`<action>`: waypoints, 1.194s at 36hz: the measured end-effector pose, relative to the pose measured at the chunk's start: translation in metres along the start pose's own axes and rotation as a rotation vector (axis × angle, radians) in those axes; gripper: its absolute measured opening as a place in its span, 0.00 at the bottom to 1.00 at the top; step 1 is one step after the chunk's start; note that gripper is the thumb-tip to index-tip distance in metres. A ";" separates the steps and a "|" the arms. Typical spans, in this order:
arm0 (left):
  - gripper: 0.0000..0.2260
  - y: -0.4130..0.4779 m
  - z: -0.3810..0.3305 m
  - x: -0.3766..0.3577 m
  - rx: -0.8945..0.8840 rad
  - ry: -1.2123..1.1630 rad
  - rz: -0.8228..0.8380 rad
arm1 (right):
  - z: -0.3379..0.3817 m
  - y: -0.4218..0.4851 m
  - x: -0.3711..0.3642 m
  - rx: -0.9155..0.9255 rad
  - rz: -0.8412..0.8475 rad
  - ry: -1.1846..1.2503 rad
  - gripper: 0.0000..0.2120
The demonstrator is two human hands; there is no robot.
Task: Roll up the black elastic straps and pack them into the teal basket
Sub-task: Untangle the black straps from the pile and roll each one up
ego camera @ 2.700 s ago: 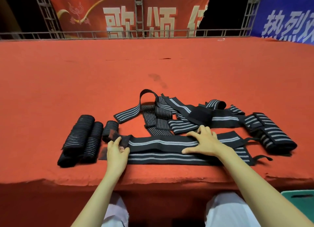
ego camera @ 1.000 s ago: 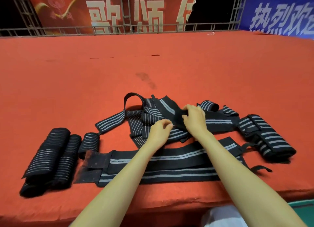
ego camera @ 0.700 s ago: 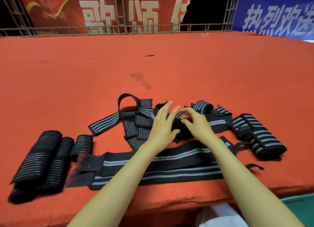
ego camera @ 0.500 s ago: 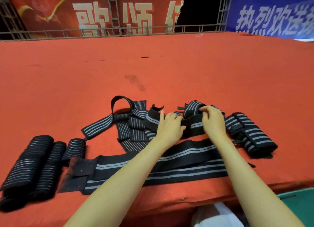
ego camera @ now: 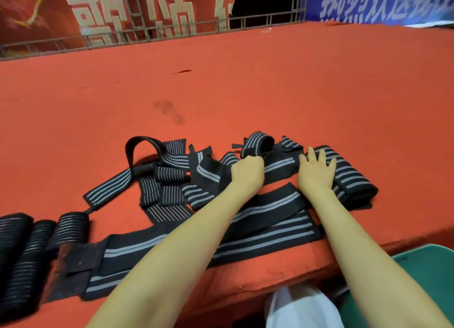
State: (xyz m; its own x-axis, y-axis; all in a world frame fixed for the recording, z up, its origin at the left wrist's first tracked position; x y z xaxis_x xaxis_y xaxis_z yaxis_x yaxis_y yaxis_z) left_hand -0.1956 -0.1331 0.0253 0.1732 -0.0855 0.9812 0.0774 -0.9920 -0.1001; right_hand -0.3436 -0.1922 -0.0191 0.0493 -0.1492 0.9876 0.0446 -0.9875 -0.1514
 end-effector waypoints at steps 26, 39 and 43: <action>0.13 -0.092 0.101 0.071 -0.082 -0.604 -0.165 | 0.040 -0.062 0.029 0.358 -0.228 1.130 0.08; 0.09 -0.146 0.144 0.042 0.054 -1.196 -0.231 | 0.152 -0.130 0.040 0.706 0.289 1.530 0.11; 0.05 -0.158 0.159 0.048 0.100 -1.569 -0.239 | 0.161 -0.150 0.045 0.976 0.302 1.258 0.15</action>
State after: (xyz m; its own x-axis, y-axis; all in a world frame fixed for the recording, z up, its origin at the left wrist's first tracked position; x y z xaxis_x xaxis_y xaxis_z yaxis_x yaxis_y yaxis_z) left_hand -0.0435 0.0340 0.0617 0.9398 0.3048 -0.1547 0.3011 -0.9524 -0.0474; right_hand -0.1873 -0.0429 0.0415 -0.6095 -0.7515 0.2524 0.7927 -0.5823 0.1806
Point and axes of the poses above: each hand's wrist, its own y-axis towards the middle knuckle, its own x-axis out of the back of the hand, z = x × y, the point moved 4 cm from there along y, towards the middle knuckle, and after that the axes turned 13 degrees about z, right-handed, at the moved point
